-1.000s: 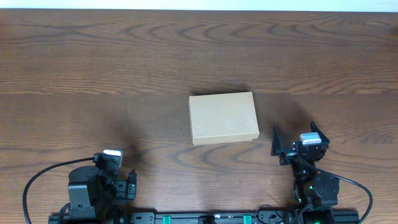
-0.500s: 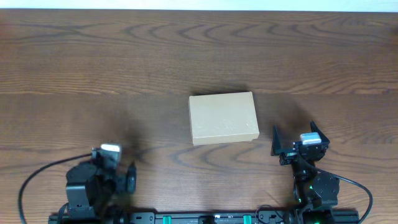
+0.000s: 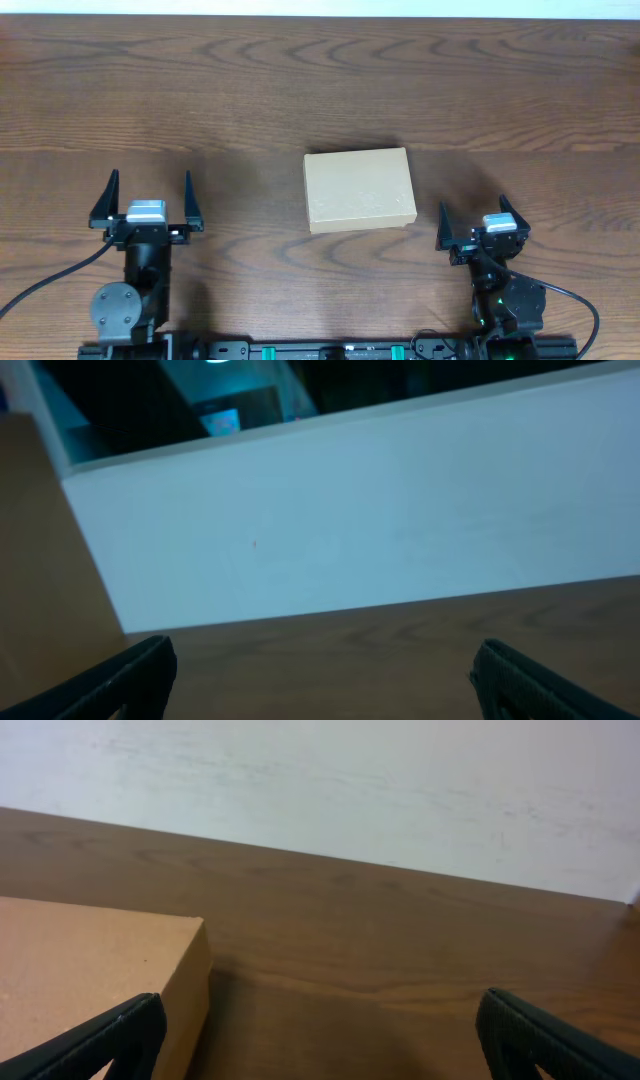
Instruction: Pack container
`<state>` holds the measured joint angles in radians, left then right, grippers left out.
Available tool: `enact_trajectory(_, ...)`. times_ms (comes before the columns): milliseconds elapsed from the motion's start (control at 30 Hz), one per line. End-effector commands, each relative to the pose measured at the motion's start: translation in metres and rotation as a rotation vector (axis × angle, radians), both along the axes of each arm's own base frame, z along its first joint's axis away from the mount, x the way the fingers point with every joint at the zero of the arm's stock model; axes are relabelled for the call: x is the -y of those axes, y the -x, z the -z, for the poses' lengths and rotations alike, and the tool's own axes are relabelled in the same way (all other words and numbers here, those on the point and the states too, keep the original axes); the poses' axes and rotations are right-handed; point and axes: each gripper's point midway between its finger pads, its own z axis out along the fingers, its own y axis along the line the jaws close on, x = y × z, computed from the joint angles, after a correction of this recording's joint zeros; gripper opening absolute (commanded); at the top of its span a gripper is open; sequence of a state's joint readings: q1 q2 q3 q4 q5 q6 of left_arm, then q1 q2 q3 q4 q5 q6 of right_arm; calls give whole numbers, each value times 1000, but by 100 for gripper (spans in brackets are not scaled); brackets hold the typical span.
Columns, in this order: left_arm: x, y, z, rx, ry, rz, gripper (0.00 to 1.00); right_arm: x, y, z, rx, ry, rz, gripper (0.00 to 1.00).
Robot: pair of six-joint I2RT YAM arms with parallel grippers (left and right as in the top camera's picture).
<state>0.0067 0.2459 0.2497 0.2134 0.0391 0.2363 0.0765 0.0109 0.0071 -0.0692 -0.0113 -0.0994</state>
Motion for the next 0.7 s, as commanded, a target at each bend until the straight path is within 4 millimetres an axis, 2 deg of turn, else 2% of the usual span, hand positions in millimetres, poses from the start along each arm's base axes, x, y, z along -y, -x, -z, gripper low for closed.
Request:
enact_trajectory(0, -11, -2, 17, -12, -5, -61, 95, -2, 0, 1, 0, 14, -8, 99)
enact_trajectory(133, -16, -5, 35, -34, -1, -93, 95, -2, 0, 1, 0, 14, -7, 99)
enact_trajectory(367, -26, -5, 55, -65, 3, -147, 95, -2, 0, 1, 0, 14, -8, 99)
enact_trajectory(667, -28, 1, 82, -82, 2, -159, 95, -2, 0, 1, 0, 14, -7, 99)
